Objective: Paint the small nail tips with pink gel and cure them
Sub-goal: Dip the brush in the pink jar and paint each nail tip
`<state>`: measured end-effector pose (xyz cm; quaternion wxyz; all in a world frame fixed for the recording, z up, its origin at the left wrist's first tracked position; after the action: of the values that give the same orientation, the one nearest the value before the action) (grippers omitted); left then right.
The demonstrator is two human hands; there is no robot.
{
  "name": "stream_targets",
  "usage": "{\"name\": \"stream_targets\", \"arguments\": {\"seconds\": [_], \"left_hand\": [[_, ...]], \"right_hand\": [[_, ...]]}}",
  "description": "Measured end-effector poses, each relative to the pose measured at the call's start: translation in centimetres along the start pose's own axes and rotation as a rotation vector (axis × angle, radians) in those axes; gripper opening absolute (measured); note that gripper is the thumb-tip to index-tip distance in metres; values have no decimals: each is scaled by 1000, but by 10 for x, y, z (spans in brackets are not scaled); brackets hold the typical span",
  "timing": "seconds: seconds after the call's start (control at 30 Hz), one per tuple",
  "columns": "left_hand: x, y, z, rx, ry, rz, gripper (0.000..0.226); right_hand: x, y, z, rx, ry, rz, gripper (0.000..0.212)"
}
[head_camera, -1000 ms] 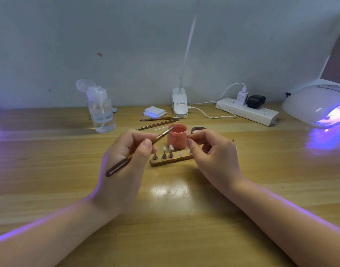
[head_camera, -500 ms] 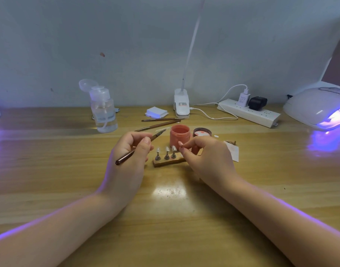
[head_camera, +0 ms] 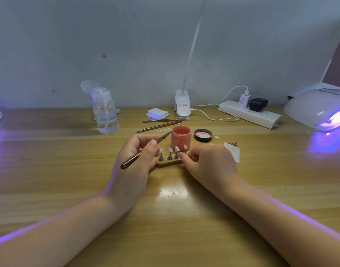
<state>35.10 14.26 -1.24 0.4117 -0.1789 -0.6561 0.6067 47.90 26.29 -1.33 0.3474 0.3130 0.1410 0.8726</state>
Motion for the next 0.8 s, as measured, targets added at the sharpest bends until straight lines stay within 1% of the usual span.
{"name": "stream_targets", "arguments": {"seconds": [0.07,0.13,0.23,0.33,0.43,0.53,0.6,0.8], "left_hand": [[1,1,-5,-24,26,-6,9],[2,1,-9,-32,57,-10,15],[3,2,-12,-51,103,-10,15],[4,4,-12,-64,106,2,15],[4,4,-12,-43,115,-13,15],[3,3,-11,-19,93,-29,18],[5,4,-9,39,58,-57,20],[7,4,-7,86,4,-72,22]], "right_hand": [[0,-1,0,-3,1,5,29],[1,-2,-2,-11,16,-2,30],[4,-3,-3,-5,37,-16,30],[7,-5,-3,9,60,-28,27],[6,-4,-3,-23,65,-3,25],[5,-3,-1,-41,46,18,25],[4,-4,1,-28,41,19,25],[4,-5,1,-74,68,71,29]]}}
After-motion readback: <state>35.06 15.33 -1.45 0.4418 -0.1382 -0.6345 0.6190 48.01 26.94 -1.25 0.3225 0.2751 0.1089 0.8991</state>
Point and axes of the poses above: each hand's wrist, its own x-axis towards the middle knuckle, its own z-axis out of the back of the hand, y = z × x, the point moved 2 cm from there along x, towards the middle knuckle, and after that the axes turned 8 degrees about x, right-handed, at the moved point
